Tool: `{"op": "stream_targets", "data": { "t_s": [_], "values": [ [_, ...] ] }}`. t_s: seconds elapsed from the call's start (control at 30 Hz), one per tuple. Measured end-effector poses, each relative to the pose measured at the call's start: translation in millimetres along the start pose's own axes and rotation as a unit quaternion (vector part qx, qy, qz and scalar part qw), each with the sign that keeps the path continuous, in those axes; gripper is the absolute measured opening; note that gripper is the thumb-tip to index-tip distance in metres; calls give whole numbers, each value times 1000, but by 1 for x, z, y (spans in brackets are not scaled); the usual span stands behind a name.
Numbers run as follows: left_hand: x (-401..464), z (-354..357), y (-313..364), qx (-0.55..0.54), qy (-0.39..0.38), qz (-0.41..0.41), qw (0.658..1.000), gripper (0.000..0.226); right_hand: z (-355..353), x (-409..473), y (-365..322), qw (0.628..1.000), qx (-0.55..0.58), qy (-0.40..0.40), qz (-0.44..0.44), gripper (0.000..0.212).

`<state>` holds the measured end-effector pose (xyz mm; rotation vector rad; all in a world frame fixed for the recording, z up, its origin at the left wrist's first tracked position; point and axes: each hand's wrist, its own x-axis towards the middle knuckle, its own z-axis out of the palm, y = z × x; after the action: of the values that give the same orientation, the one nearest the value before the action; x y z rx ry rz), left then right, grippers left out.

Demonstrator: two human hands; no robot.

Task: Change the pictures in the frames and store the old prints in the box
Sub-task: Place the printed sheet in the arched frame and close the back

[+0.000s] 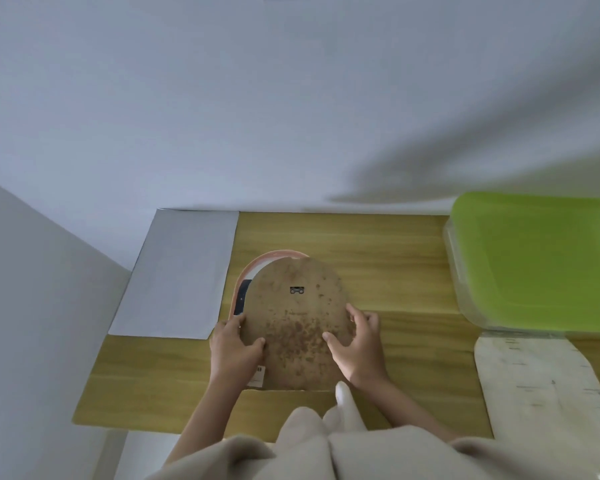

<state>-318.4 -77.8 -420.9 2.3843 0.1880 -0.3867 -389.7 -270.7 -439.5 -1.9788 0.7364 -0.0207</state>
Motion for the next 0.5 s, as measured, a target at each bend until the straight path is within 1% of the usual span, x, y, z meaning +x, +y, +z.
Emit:
{"op": "stream_targets", "data": {
  "t_s": [0.23,0.5],
  "values": [
    [28,-21,-24,28,-30,26,999,58,36,2,-18,999,-35,-13,4,66],
    [49,-29,-37,22,-69,94,993,50,50,9,-21,996,-90,22,0,56]
  ]
}}
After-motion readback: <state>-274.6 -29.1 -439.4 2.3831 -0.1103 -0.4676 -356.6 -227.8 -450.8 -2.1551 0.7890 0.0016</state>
